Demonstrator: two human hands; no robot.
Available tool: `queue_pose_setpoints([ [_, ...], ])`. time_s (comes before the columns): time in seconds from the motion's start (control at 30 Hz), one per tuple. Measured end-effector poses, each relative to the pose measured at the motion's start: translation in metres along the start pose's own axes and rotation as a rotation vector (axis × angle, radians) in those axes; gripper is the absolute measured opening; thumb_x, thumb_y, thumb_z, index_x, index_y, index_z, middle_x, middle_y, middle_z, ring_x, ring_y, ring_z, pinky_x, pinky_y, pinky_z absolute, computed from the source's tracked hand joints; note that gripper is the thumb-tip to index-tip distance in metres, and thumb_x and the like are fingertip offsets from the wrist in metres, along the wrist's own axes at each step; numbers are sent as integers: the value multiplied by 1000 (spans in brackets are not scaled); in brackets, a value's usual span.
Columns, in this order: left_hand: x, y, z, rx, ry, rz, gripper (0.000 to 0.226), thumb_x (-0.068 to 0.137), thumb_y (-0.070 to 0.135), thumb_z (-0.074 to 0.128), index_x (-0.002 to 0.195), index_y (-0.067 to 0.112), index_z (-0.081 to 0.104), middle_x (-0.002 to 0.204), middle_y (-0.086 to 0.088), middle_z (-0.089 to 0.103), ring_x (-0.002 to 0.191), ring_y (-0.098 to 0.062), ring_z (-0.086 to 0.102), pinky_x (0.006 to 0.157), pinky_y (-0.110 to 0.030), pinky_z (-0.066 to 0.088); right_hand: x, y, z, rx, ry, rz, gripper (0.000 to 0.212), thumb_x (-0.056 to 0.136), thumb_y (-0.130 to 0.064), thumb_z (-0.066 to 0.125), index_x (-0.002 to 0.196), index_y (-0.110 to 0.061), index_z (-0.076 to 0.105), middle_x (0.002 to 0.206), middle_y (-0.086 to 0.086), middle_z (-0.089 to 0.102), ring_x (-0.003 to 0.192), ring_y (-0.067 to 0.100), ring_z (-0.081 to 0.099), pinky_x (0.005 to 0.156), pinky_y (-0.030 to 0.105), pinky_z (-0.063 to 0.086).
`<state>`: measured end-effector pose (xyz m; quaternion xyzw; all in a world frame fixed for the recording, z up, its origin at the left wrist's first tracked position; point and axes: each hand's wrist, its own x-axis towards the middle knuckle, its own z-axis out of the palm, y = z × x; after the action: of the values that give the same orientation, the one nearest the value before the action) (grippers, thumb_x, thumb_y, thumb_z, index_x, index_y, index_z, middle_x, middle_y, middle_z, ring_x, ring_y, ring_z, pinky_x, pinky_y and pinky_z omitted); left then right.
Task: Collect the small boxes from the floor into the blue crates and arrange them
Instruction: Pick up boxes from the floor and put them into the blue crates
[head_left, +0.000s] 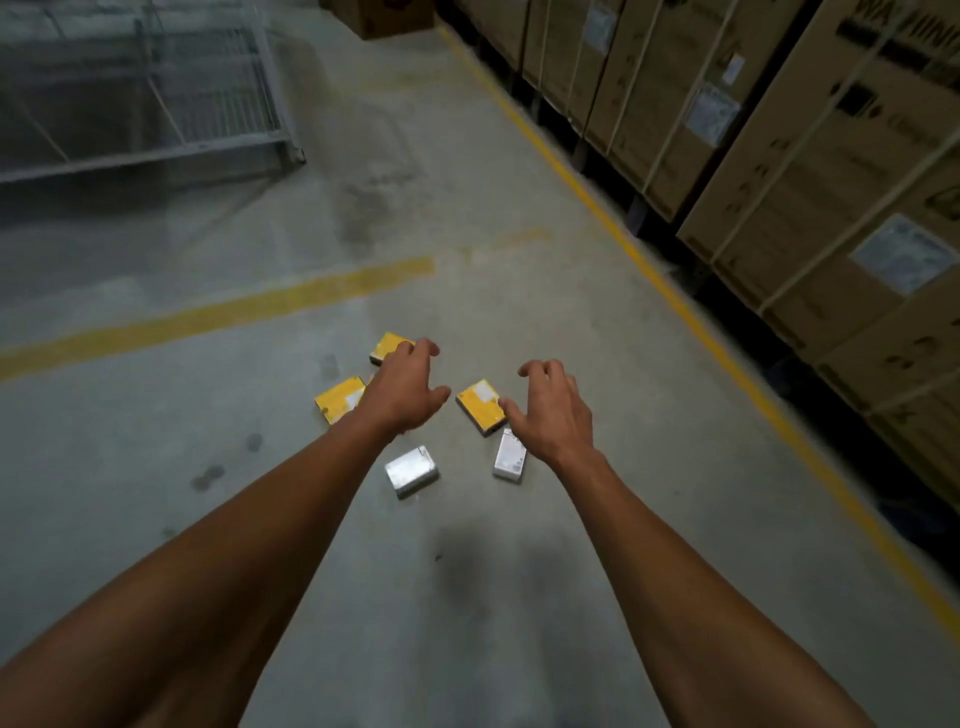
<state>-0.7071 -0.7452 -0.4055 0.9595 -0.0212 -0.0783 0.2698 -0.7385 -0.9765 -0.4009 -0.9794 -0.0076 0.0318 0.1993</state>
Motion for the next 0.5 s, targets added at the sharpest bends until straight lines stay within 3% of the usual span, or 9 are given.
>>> queue_pose_setpoints([
  [0.33,29,-140,197,83,0,-35,70,87,38,80,144,16,47,140,-13,52,128,-33,52,100,-48,50,37,106,205,-64,11,55,58,93,-57,65,136,-21,49,139,7,46,125,35,50,89,48,52],
  [0.5,56,-204,280,183,-53,-44,82,89,43,79,154,15,38,149,-14,48,135,-35,49,106,-48,47,64,147,302,-31,-12,89,62,92,-61,65,135,-20,47,137,8,45,123,38,52,90,48,51],
])
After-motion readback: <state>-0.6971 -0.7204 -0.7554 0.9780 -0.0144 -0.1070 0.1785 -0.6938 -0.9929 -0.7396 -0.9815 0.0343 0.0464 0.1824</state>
